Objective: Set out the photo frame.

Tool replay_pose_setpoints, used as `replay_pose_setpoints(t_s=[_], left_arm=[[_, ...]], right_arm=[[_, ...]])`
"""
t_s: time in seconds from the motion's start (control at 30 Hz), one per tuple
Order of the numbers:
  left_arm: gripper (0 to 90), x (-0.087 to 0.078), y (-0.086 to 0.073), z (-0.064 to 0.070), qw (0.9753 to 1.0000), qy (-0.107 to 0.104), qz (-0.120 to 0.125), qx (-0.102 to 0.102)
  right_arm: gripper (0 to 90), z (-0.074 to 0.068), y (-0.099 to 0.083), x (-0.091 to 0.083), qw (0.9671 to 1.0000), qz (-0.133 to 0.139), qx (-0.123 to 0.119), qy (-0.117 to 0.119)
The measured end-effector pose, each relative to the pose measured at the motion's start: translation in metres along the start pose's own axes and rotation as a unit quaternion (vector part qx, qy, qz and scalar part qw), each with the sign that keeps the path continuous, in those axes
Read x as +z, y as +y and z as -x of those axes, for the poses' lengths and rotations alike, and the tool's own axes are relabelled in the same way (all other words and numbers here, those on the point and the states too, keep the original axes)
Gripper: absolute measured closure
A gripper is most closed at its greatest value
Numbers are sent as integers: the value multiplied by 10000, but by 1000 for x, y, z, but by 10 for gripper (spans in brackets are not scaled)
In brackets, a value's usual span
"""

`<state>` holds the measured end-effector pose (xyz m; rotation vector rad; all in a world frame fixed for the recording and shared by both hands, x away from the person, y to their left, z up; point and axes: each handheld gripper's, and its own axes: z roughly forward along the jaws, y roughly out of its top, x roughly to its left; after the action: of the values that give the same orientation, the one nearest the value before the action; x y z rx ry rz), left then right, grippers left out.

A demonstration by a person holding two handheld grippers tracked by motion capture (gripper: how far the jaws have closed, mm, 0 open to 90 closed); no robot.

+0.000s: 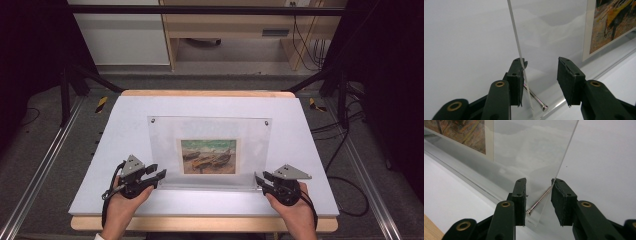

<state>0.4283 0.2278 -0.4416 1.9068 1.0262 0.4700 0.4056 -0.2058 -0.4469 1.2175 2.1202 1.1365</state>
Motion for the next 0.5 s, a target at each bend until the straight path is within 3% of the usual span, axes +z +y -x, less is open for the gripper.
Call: replay_pose_setpoints(t_s=[0.5], left_arm=[[586, -2, -2, -1, 10000, -75, -6, -59]], right_arm=[[689, 0, -2, -1, 10000, -42, 28, 16]])
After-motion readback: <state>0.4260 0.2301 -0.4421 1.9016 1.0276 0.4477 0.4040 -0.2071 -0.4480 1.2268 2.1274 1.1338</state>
